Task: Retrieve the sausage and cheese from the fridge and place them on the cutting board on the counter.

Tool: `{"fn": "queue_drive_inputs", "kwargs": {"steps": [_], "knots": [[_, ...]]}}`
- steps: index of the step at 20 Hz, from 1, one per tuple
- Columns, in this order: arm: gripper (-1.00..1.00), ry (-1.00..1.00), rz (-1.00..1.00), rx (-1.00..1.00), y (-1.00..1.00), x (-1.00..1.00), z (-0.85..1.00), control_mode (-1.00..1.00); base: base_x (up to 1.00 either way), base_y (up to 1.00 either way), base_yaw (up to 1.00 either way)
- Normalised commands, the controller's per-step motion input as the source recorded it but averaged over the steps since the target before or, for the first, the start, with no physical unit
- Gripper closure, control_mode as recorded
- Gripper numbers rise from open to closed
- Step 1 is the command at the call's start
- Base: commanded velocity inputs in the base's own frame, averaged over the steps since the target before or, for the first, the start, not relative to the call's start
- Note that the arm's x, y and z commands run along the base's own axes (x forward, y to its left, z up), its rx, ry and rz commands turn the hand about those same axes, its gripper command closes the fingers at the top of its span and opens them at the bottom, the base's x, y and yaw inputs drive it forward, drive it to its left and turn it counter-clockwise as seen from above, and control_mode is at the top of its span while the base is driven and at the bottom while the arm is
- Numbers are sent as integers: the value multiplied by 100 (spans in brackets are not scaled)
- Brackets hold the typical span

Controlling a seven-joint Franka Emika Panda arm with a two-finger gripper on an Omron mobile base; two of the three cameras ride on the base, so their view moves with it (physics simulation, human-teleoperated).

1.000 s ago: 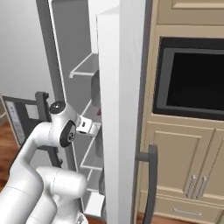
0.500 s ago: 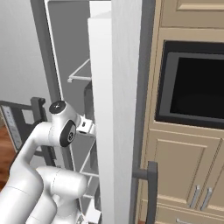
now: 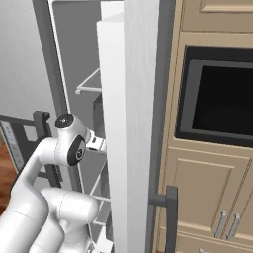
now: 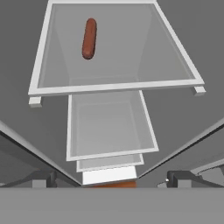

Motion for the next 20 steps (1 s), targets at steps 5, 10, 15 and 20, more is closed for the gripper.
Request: {"fn": "queue_drive_inputs", "kwargs": {"steps": [5, 10, 15, 20], "knots": [[-100, 0, 0, 0, 0, 0, 0, 100, 0, 0, 0], [-100, 0, 0, 0, 0, 0, 0, -100, 0, 0, 0], [-100, 0, 0, 0, 0, 0, 0, -100, 0, 0, 0], [-100, 2, 1, 1, -7, 9, -2, -100, 0, 0, 0]]}}
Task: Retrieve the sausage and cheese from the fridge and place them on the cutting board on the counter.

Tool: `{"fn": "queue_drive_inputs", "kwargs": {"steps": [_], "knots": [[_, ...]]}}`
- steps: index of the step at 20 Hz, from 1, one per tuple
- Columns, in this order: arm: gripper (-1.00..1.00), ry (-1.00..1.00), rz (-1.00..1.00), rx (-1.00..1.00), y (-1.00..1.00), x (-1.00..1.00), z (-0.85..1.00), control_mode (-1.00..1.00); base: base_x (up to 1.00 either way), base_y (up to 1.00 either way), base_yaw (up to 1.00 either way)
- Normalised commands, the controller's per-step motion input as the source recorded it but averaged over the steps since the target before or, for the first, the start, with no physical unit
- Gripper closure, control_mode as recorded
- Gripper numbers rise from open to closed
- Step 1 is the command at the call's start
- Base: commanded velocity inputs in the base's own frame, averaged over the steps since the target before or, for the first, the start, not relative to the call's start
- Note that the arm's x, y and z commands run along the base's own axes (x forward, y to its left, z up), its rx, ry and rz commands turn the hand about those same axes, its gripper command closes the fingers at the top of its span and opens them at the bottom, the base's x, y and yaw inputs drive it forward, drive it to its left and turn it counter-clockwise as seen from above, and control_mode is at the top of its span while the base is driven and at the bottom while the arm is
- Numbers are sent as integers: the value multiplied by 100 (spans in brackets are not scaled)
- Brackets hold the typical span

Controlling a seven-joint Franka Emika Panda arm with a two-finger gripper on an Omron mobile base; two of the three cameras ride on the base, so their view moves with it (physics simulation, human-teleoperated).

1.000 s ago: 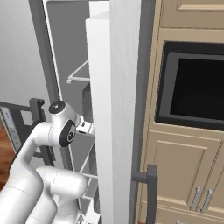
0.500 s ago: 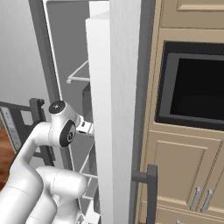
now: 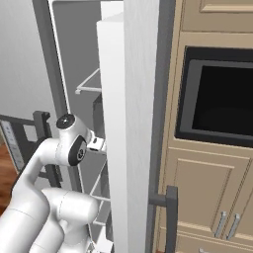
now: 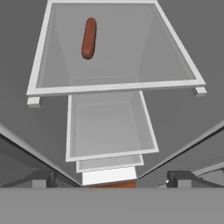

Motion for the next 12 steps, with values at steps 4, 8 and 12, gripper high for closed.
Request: {"fn": "queue_drive_inputs", "kwargs": {"steps": [4, 8, 12], "knots": [[-100, 0, 12, 18, -14, 39, 14, -100, 0, 0, 0], [-100, 1, 13, 7, -1, 47, 16, -100, 0, 0, 0], [-100, 4, 8, 8, 0, 40, 24, -100, 0, 0, 0]]}}
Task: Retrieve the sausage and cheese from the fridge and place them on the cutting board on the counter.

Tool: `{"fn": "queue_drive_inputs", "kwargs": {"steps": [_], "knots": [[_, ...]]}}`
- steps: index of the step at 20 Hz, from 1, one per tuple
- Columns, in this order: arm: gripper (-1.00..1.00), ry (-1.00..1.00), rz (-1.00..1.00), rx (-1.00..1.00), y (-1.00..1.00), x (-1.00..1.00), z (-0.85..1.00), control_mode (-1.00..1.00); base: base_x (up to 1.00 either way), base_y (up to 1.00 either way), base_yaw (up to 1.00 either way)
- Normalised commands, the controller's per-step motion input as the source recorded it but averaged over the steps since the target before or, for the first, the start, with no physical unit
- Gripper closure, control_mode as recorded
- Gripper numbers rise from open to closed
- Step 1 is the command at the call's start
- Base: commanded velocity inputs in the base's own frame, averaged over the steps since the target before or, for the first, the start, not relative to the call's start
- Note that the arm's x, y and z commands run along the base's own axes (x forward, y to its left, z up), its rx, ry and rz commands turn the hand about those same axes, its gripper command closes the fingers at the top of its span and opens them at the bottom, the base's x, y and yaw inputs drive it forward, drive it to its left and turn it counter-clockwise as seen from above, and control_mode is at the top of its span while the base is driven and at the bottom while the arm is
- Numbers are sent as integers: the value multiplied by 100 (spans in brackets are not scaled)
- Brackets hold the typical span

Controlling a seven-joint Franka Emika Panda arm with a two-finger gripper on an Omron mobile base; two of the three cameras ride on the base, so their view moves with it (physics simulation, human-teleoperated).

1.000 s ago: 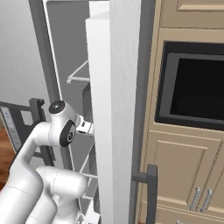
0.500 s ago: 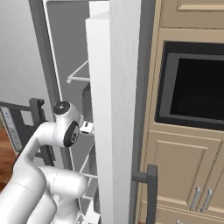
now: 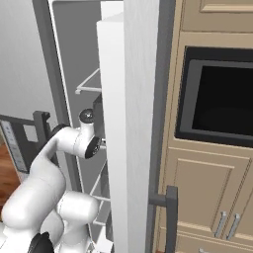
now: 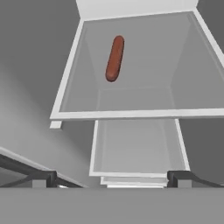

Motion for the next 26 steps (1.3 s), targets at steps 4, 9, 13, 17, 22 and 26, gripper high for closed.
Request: {"fn": "queue_drive_inputs", "kwargs": {"steps": [4, 9, 13, 17, 22, 26], "knots": [[-100, 0, 2, 1, 7, 29, 16, -100, 0, 0, 0], [-100, 0, -3, 0, 11, 16, -5, -100, 0, 0, 0], [-100, 0, -5, 0, 2, 30, -7, -100, 0, 0, 0], [-100, 0, 0, 0, 0, 24, -21, -100, 0, 0, 0], [-100, -3, 0, -1, -1, 24, -19, -100, 0, 0, 0], [-100, -1, 0, 0, -5, 24, -6, -100, 0, 0, 0]]}}
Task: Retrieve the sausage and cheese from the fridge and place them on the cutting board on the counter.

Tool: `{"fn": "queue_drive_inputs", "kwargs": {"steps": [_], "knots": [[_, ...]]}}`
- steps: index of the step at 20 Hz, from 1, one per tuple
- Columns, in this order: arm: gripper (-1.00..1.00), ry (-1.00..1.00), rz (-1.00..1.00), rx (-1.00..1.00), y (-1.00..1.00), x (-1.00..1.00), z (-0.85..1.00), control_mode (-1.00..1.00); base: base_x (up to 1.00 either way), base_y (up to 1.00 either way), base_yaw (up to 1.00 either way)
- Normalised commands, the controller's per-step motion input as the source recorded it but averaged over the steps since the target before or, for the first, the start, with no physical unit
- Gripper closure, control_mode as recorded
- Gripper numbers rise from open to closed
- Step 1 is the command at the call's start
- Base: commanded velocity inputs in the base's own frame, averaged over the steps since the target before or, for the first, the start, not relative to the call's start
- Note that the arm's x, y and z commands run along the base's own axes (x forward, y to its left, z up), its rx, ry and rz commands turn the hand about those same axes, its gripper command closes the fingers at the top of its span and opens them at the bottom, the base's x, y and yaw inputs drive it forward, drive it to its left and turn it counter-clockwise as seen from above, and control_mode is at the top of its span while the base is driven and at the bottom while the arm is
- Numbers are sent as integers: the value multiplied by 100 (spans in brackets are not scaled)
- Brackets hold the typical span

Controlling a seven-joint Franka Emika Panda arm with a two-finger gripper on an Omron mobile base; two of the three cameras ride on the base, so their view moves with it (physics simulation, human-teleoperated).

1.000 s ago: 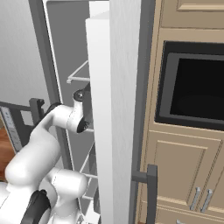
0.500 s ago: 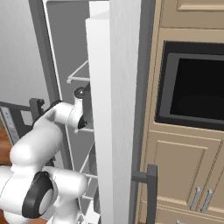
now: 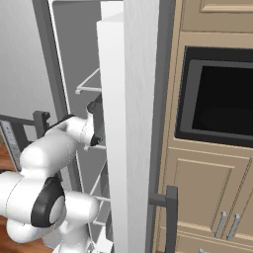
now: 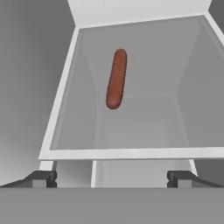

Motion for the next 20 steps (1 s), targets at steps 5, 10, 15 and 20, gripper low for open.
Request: {"fn": "queue_drive_inputs", "kwargs": {"steps": [5, 10, 15, 20], "knots": [[-100, -3, 1, 0, -3, 28, 0, -100, 0, 0, 0], [-100, 0, 3, 0, -9, 19, -1, -100, 0, 0, 0], [-100, -1, 2, 0, 0, 12, -11, -100, 0, 0, 0], [-100, 0, 0, 0, 2, 22, -6, -100, 0, 0, 0]]}}
